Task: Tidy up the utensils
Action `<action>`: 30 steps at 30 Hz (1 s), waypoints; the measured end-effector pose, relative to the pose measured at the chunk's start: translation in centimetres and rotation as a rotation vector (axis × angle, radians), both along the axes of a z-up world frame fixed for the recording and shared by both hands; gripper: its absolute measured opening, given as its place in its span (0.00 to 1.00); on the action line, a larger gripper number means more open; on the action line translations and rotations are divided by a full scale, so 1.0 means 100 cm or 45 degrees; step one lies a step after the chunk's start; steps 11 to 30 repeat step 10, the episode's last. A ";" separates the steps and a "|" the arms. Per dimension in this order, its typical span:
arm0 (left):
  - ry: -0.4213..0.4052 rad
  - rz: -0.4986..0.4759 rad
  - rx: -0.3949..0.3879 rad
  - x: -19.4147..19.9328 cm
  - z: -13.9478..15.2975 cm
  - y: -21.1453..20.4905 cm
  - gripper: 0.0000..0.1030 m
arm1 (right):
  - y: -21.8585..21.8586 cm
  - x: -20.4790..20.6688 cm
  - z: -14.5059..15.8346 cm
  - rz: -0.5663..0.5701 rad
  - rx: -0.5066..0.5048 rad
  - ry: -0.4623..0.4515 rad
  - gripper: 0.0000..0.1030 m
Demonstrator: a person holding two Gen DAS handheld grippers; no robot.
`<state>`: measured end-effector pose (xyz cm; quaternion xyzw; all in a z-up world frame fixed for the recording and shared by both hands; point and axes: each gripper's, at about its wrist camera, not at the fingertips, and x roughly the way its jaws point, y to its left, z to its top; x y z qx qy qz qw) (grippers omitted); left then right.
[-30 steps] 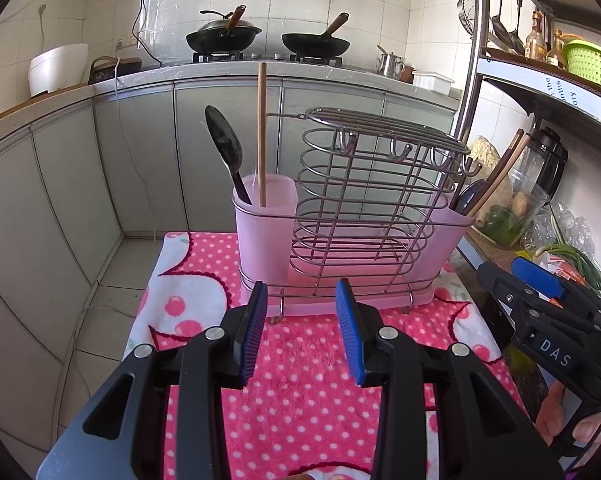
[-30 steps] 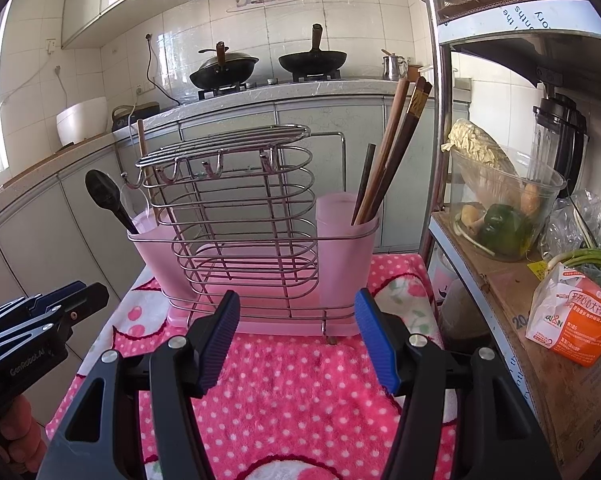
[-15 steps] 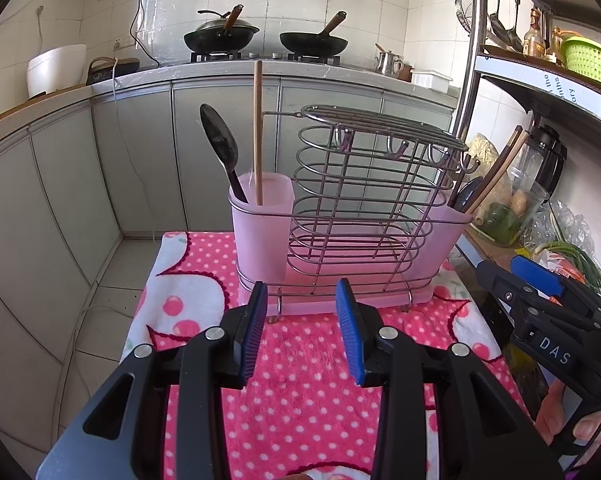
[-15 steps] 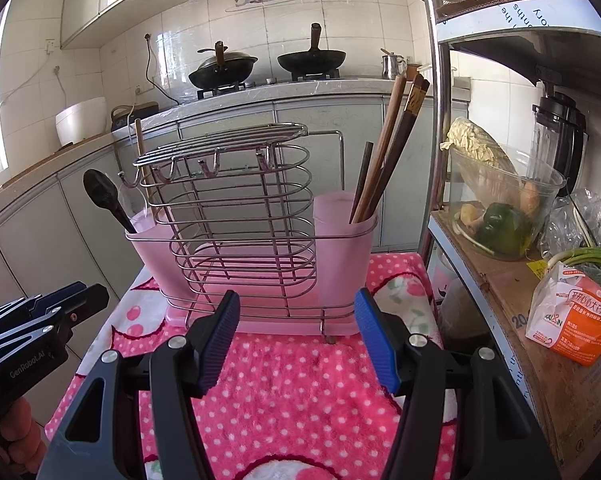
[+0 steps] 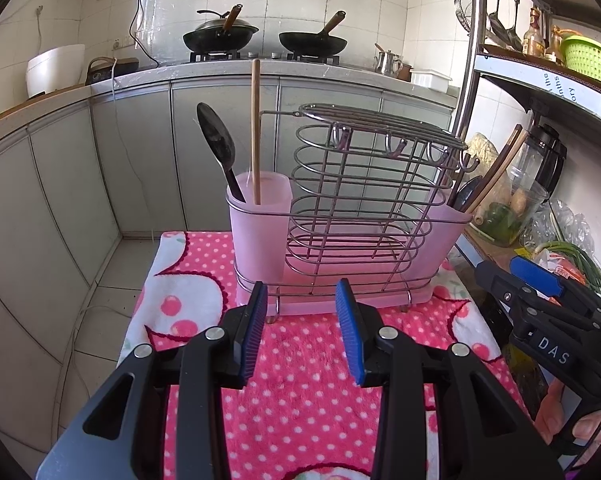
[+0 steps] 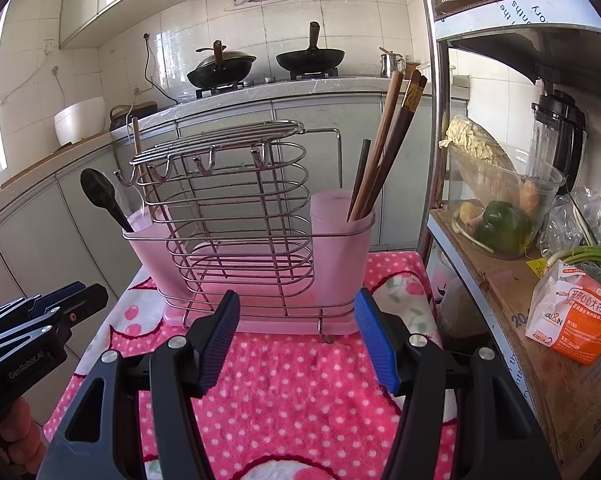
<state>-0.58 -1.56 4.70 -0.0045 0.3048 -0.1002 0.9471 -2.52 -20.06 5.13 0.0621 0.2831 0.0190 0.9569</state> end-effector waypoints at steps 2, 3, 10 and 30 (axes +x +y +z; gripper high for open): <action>-0.003 -0.005 0.005 0.000 -0.001 -0.001 0.35 | 0.000 0.000 0.000 0.001 0.002 0.002 0.58; -0.001 -0.006 0.007 0.000 -0.001 -0.001 0.35 | -0.002 0.000 0.000 0.000 0.003 0.004 0.58; 0.010 -0.016 0.008 0.002 -0.002 0.001 0.35 | -0.005 0.000 -0.001 0.000 0.005 0.006 0.58; 0.010 -0.016 0.008 0.002 -0.002 0.001 0.35 | -0.005 0.000 -0.001 0.000 0.005 0.006 0.58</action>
